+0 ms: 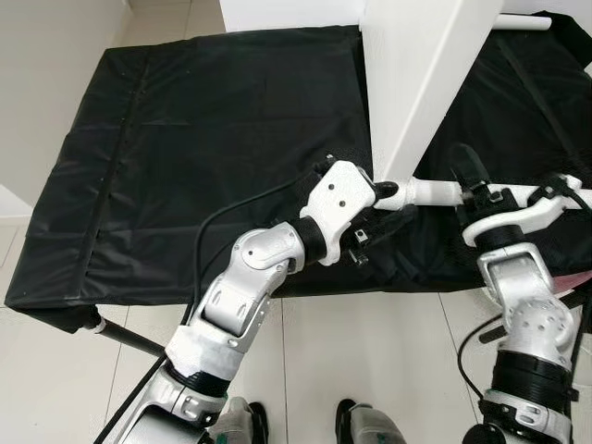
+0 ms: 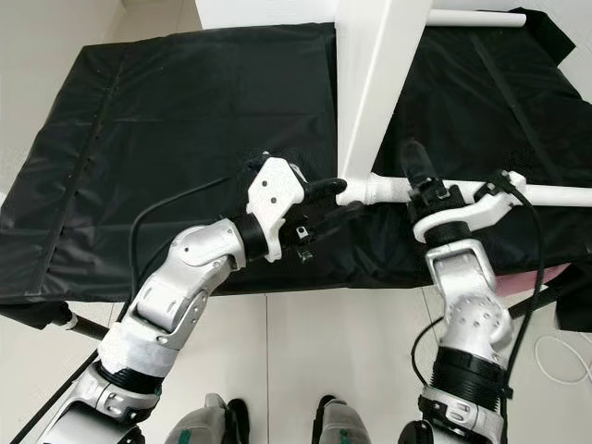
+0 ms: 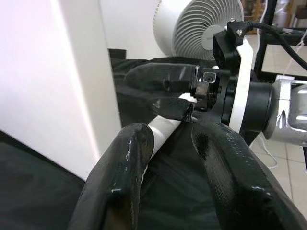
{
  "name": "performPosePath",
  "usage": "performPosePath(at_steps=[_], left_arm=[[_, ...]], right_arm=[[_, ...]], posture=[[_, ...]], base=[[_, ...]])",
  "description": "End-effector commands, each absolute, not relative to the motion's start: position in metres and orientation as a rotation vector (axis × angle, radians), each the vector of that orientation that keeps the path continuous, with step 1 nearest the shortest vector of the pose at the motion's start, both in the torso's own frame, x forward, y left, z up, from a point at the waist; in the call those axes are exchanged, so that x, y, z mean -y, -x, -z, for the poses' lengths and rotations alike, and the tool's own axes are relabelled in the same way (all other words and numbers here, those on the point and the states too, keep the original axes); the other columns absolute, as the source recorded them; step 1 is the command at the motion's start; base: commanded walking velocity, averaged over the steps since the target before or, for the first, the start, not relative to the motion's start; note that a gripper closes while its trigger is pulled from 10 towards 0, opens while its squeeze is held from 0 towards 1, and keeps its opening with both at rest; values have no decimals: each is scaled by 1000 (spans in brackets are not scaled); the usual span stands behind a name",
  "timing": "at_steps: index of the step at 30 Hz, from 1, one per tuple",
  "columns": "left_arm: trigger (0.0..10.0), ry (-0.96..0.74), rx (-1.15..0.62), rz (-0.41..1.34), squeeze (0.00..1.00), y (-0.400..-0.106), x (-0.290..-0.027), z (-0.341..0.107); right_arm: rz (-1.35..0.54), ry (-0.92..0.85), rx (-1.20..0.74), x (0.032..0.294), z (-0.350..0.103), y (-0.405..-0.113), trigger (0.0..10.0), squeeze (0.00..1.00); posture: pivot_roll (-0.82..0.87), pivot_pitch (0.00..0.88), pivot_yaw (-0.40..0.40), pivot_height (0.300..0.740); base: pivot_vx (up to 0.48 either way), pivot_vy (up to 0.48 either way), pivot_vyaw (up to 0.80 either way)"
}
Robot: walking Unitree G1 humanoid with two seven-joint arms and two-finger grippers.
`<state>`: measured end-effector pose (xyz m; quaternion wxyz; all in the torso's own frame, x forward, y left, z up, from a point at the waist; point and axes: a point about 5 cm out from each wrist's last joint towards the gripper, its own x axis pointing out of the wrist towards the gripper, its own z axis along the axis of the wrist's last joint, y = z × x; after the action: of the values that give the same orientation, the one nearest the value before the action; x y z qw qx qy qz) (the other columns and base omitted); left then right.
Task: Building children table
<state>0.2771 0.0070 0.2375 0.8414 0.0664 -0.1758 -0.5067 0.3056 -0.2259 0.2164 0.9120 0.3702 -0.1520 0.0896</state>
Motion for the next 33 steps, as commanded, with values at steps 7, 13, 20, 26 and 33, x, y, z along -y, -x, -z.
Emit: performPosePath(at_steps=[7, 13, 20, 26, 33], left_arm=[[10000, -112, 301, 870, 0, -281, -24, -235], [10000, -101, 285, 828, 0, -280, -28, -235], [10000, -103, 275, 835, 0, -276, -31, -234], [10000, -107, 272, 861, 0, -272, -31, -236], [10000, -98, 240, 869, 0, -267, -32, -227]], right_arm=[[-27, -661, 351, 236, -216, -312, 10000, 0], [-40, -511, 343, 233, -212, -312, 10000, 0], [-158, -353, 327, 223, -209, -305, 10000, 0], [-288, -170, 291, 206, -204, -303, 10000, 376], [-256, -139, 295, 197, -201, -311, 10000, 1000]], posture=[[-36, 111, 41, 740], [-41, 93, 34, 740], [-49, 92, 35, 740], [-44, 99, 30, 740], [-36, 102, 23, 740]], base=[[0, 0, 0], [0, 0, 0], [0, 0, 0], [0, 0, 0], [0, 0, 0]])
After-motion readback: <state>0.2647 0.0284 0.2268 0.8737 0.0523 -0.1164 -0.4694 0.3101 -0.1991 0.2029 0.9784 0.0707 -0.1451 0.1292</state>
